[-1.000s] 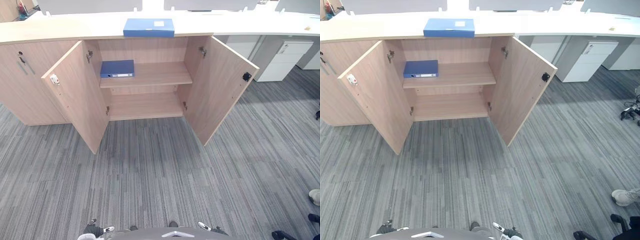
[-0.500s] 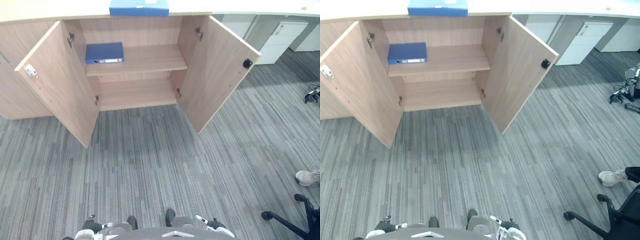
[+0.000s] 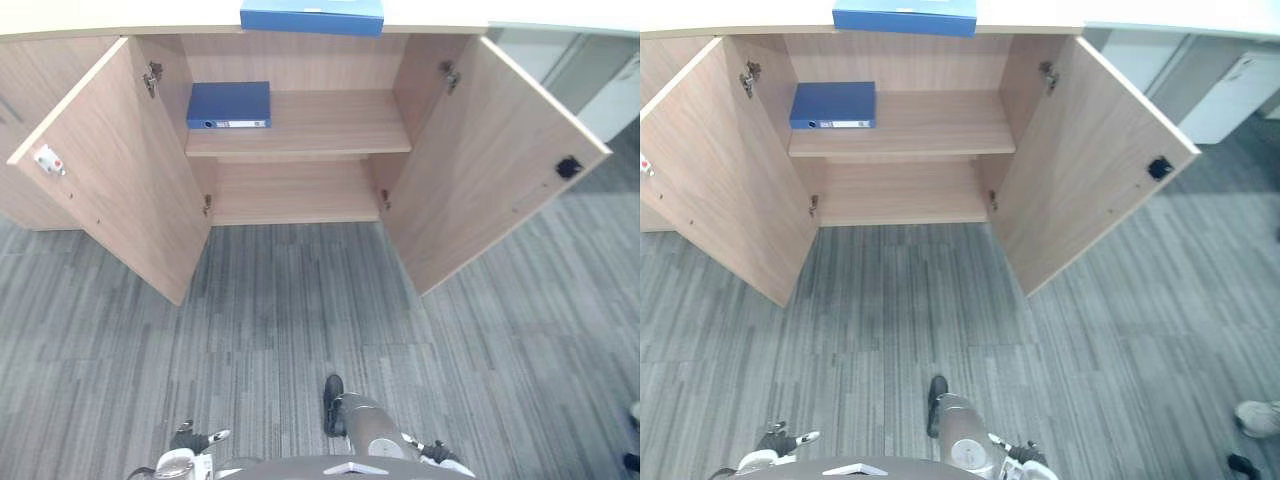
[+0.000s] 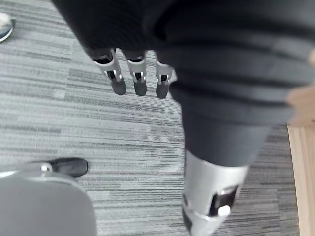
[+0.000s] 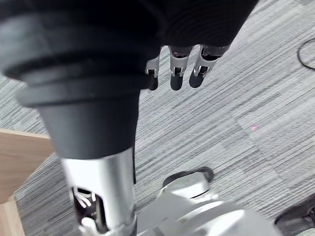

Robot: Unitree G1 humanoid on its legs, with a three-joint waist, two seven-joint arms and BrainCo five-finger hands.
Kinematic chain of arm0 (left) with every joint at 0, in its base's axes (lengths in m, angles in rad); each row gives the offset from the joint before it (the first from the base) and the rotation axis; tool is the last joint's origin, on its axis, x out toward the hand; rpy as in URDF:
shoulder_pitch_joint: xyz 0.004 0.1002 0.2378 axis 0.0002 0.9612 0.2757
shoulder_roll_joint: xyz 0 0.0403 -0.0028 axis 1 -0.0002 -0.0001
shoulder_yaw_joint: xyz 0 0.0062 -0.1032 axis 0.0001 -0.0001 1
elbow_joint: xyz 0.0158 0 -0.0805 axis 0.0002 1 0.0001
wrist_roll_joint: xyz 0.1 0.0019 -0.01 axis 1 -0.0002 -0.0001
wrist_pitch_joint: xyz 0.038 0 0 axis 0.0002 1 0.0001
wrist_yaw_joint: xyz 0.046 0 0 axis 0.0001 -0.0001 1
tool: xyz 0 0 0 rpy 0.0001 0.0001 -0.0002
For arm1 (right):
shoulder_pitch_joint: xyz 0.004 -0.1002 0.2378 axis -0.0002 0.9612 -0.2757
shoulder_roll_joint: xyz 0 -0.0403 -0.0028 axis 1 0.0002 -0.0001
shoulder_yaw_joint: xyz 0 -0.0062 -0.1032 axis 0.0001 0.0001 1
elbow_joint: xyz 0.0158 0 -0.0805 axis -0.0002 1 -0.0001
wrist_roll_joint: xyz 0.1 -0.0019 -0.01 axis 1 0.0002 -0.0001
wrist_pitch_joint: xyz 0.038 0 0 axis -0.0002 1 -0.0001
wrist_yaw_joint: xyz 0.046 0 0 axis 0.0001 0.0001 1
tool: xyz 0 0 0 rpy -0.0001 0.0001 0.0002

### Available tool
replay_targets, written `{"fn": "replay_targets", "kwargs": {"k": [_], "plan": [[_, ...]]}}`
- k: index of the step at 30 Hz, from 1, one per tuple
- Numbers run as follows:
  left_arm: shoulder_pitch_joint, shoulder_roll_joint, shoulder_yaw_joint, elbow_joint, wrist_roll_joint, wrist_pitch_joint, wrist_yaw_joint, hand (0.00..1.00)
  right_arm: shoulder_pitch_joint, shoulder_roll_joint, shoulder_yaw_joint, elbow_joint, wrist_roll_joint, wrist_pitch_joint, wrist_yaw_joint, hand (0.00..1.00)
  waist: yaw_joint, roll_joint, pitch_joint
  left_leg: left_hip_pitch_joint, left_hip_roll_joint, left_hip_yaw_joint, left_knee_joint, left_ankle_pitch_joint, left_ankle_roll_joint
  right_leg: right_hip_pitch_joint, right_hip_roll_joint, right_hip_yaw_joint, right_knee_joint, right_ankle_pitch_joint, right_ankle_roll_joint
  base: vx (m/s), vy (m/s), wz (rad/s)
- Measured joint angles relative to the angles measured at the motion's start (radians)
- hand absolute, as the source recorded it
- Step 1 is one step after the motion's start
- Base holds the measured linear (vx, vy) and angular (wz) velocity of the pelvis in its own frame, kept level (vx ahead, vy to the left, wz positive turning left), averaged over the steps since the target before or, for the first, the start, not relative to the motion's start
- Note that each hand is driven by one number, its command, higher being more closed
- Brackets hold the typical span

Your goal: Walk over to the cabinet, pick up the folder, carry it to the office cabinet, place the folder inside the office cabinet, then close the office cabinet door

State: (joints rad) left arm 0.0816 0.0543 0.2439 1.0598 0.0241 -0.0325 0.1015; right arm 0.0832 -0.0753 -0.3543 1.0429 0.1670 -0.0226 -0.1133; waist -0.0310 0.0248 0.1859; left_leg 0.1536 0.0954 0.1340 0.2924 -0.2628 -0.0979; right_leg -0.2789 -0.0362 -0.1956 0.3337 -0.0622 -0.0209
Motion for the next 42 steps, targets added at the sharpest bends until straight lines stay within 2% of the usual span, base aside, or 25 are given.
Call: {"fn": "replay_targets", "kwargs": {"k": [1,4,5,8,11,14,15,16,17,18,21,22,24,26,28,29,30,31,32,33,34,35,37,39,42], "plan": [[0.003,-0.019,0.047,-0.027,0.000,-0.002,0.001,0.00,0.006,-0.006,0.000,-0.012,0.004,0.000,-0.003,0.00,0.001,0.020,0.003,-0.123,0.061,0.028,0.303,0.012,0.002,0.061,0.024,-0.009,-0.043,-0.010,-0.009,0.44,-0.266,0.09],[0.004,-0.036,0.079,-0.060,-0.001,-0.008,0.000,0.00,0.019,-0.011,0.031,-0.031,0.007,0.000,-0.004,0.00,0.021,0.020,0.006,-0.218,0.172,0.097,0.604,0.008,0.010,0.188,0.060,-0.005,-0.096,-0.035,-0.039,0.38,-0.206,-0.14],[-0.003,-0.036,0.079,-0.070,-0.001,-0.014,0.001,0.00,0.018,-0.005,0.040,-0.052,0.016,0.000,-0.005,0.00,0.028,0.004,0.014,-0.256,0.203,0.126,0.662,0.004,0.016,0.236,0.067,0.004,-0.114,-0.052,-0.043,0.39,-0.204,-0.28],[-0.029,-0.059,0.070,-0.084,-0.001,-0.022,0.000,0.00,-0.003,0.008,0.053,-0.084,0.033,-0.001,-0.004,0.00,0.034,0.005,0.008,-0.366,0.219,0.184,0.611,-0.006,0.033,0.309,0.069,0.027,-0.165,-0.077,-0.031,0.25,-0.064,-0.19],[-0.042,-0.078,0.058,-0.100,0.003,-0.028,-0.001,0.00,-0.015,0.046,0.051,-0.086,0.040,-0.003,-0.005,0.00,0.048,-0.002,0.007,-0.411,0.169,0.228,0.345,-0.006,0.036,0.382,0.054,0.035,-0.214,-0.087,-0.006,0.34,0.091,-0.08],[-0.047,-0.078,0.053,-0.097,0.005,-0.027,0.000,0.00,-0.014,0.056,0.031,-0.082,0.041,-0.002,-0.005,0.00,0.067,-0.015,-0.005,-0.408,0.071,0.186,0.046,0.098,0.052,0.418,0.013,0.055,-0.236,-0.124,0.049,0.33,0.205,-0.17],[-0.043,-0.077,0.055,-0.096,0.005,-0.026,0.000,0.00,-0.009,0.060,0.029,-0.079,0.041,0.000,-0.005,0.00,0.073,-0.023,-0.016,-0.405,0.046,0.169,0.041,0.166,0.091,0.424,-0.007,0.076,-0.221,-0.155,0.072,0.36,0.277,-0.28],[-0.041,-0.076,0.057,-0.096,0.005,-0.026,0.000,0.00,-0.007,0.068,0.029,-0.079,0.041,0.000,-0.005,0.00,0.077,-0.033,-0.023,-0.399,0.031,0.172,0.047,0.176,0.102,0.422,-0.026,0.086,-0.203,-0.174,0.085,0.40,0.290,-0.49],[-0.041,-0.065,0.060,-0.095,0.005,-0.026,-0.001,0.00,-0.003,0.082,0.027,-0.075,0.039,0.000,-0.005,0.00,0.083,-0.064,-0.043,-0.379,0.009,0.212,0.062,0.149,0.102,0.411,-0.066,0.114,-0.142,-0.209,0.108,0.43,0.255,-0.53],[-0.041,-0.058,0.060,-0.086,0.010,-0.025,0.000,0.00,-0.003,0.087,0.027,-0.073,0.038,0.000,-0.002,0.00,0.084,-0.076,-0.052,-0.357,-0.001,0.232,0.066,0.130,0.109,0.382,-0.082,0.134,-0.064,-0.214,0.113,0.43,0.240,-0.60],[-0.045,-0.033,0.043,-0.055,0.010,-0.012,0.000,0.00,-0.008,0.094,0.027,-0.082,0.025,-0.002,0.000,0.00,0.065,-0.080,-0.046,-0.257,-0.013,0.261,0.069,0.057,0.130,0.204,-0.126,0.162,0.395,-0.177,0.154,0.39,0.235,-0.31],[-0.044,-0.025,0.035,-0.044,0.010,-0.007,0.001,0.00,-0.014,0.096,0.028,-0.085,0.025,-0.003,0.001,0.00,0.055,-0.089,-0.044,-0.197,-0.018,0.264,0.058,0.034,0.133,0.138,-0.139,0.150,0.555,-0.189,0.142,0.36,0.127,0.05],[-0.043,-0.025,0.035,-0.040,0.010,-0.006,0.001,0.00,-0.012,0.097,0.030,-0.085,0.022,-0.004,0.001,0.00,0.052,-0.091,-0.045,-0.149,-0.019,0.265,0.030,0.030,0.132,0.092,-0.137,0.137,0.605,-0.206,0.129,0.34,0.054,0.08],[-0.042,-0.029,0.038,-0.036,0.009,-0.006,0.001,0.00,-0.017,0.095,0.030,-0.084,0.022,-0.003,0.001,0.00,0.054,-0.086,-0.042,-0.071,-0.019,0.264,-0.044,0.035,0.125,0.024,-0.128,0.088,0.565,-0.238,0.103,0.32,0.005,0.07],[-0.048,-0.030,0.041,-0.027,0.009,-0.006,0.002,0.00,-0.017,0.093,0.030,-0.085,0.022,-0.005,0.001,0.00,0.050,-0.083,-0.043,-0.025,-0.014,0.257,-0.094,0.039,0.117,-0.005,-0.108,0.052,0.412,-0.237,0.092,0.35,-0.096,0.16],[-0.048,-0.031,0.041,-0.021,0.009,-0.007,0.002,0.00,-0.021,0.092,0.030,-0.085,0.022,-0.005,0.001,0.00,0.040,-0.081,-0.042,0.000,-0.014,0.248,-0.129,0.048,0.094,-0.009,-0.087,0.046,0.211,-0.186,0.065,0.31,-0.135,0.27],[-0.048,-0.031,0.041,-0.019,0.009,-0.007,0.002,0.00,-0.021,0.092,0.030,-0.084,0.022,-0.004,0.001,0.00,0.037,-0.081,-0.042,0.009,-0.017,0.243,-0.142,0.048,0.077,-0.006,-0.078,0.051,0.129,-0.142,0.058,0.26,-0.124,0.33],[-0.048,-0.029,0.047,-0.017,0.009,-0.007,0.001,0.00,-0.019,0.093,0.027,-0.082,0.024,-0.004,0.001,0.00,0.037,-0.087,-0.043,0.023,-0.028,0.223,-0.152,0.043,0.063,0.001,-0.072,0.058,0.030,-0.023,0.043,0.38,-0.189,0.27],[-0.048,-0.057,0.070,-0.007,0.009,-0.005,0.002,0.00,-0.025,0.075,0.026,-0.083,0.022,-0.005,0.002,0.00,0.032,-0.055,-0.040,0.050,-0.004,0.207,-0.160,0.036,0.039,0.021,-0.059,0.047,0.049,0.010,0.036,0.43,-0.241,0.32],[-0.044,-0.085,0.082,-0.008,0.010,-0.007,0.002,0.00,-0.025,0.060,0.026,-0.083,0.023,-0.005,0.002,0.00,0.034,-0.018,-0.048,0.048,0.020,0.197,-0.152,0.042,0.028,0.041,-0.044,0.034,0.047,-0.023,0.030,0.42,-0.253,0.26],[-0.044,-0.097,0.087,-0.009,0.011,-0.008,0.002,0.00,-0.025,0.052,0.025,-0.083,0.021,-0.004,0.002,0.00,0.034,-0.005,-0.051,0.053,0.027,0.192,-0.143,0.042,0.028,0.044,-0.039,0.023,0.047,-0.037,0.026,0.31,-0.222,0.34],[-0.049,-0.108,0.091,-0.009,0.012,-0.008,0.002,0.00,-0.026,0.043,0.022,-0.084,0.023,-0.005,0.002,0.00,0.029,0.006,-0.042,0.042,0.052,0.188,-0.089,0.042,0.028,0.074,-0.031,-0.001,0.042,-0.060,0.016,0.29,-0.239,0.49],[-0.052,-0.104,0.111,-0.026,0.012,-0.009,0.000,0.00,-0.022,0.043,0.032,-0.082,0.023,-0.002,0.001,0.00,0.023,0.004,-0.039,-0.056,0.114,0.171,0.178,0.050,0.034,0.145,-0.025,-0.029,0.016,-0.088,0.010,0.24,-0.234,0.53],[-0.048,-0.103,0.118,-0.059,0.012,-0.010,0.000,0.00,-0.014,0.041,0.042,-0.081,0.027,-0.002,0.001,0.00,0.042,0.004,-0.037,-0.192,0.211,0.173,0.506,0.047,0.035,0.218,0.001,-0.037,-0.012,-0.121,-0.003,0.17,-0.153,-0.01],[-0.038,-0.104,0.113,-0.067,0.012,-0.010,0.000,0.00,-0.008,0.041,0.043,-0.081,0.033,0.001,0.000,0.00,0.049,0.001,-0.039,-0.266,0.227,0.213,0.471,0.028,0.042,0.265,0.008,-0.025,-0.049,-0.125,0.004,0.18,-0.036,-0.21]]}}
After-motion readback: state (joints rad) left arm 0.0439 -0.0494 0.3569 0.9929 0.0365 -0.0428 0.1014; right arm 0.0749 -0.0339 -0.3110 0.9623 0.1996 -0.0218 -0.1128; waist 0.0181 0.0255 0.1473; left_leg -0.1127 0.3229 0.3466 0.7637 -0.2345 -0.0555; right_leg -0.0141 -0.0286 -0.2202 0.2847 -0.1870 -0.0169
